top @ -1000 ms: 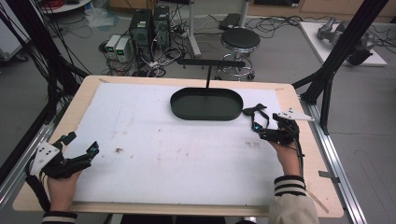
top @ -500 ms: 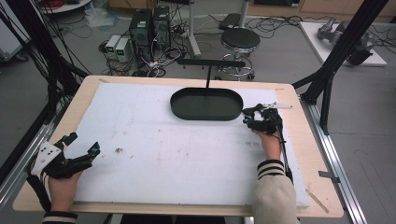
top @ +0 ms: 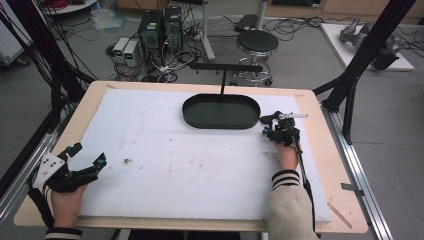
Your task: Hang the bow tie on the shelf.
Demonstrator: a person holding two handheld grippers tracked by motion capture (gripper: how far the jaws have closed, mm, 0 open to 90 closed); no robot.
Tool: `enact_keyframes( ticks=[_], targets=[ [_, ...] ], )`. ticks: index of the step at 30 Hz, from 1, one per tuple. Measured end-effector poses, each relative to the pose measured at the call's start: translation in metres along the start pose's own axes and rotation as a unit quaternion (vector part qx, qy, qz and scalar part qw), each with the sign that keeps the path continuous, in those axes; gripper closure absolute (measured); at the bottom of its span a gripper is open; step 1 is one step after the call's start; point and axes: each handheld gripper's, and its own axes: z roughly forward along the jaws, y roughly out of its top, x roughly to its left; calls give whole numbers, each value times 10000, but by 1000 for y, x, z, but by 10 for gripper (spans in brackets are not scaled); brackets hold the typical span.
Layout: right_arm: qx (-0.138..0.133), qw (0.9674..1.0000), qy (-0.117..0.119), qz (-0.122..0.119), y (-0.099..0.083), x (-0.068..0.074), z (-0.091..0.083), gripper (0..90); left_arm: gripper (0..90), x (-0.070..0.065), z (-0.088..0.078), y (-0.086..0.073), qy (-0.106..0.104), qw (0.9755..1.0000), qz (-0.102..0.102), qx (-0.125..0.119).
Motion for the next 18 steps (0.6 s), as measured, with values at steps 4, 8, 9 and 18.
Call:
enact_keyframes(
  ticks=[4,8,9,18],
  targets=[
    [69,9995,-193,-224,0,2,-1,616,100,-1,0,0,27,10000,50,2],
    [81,9995,-196,-246,-1,5,-3,795,100,-2,0,-1,23,10000,56,8],
    [81,9995,-196,-246,-1,5,-3,795,100,-2,0,-1,23,10000,56,8],
    [-351,9982,-362,-311,5,12,-20,876,100,0,-1,-1,35,10000,21,-7]
  ],
)
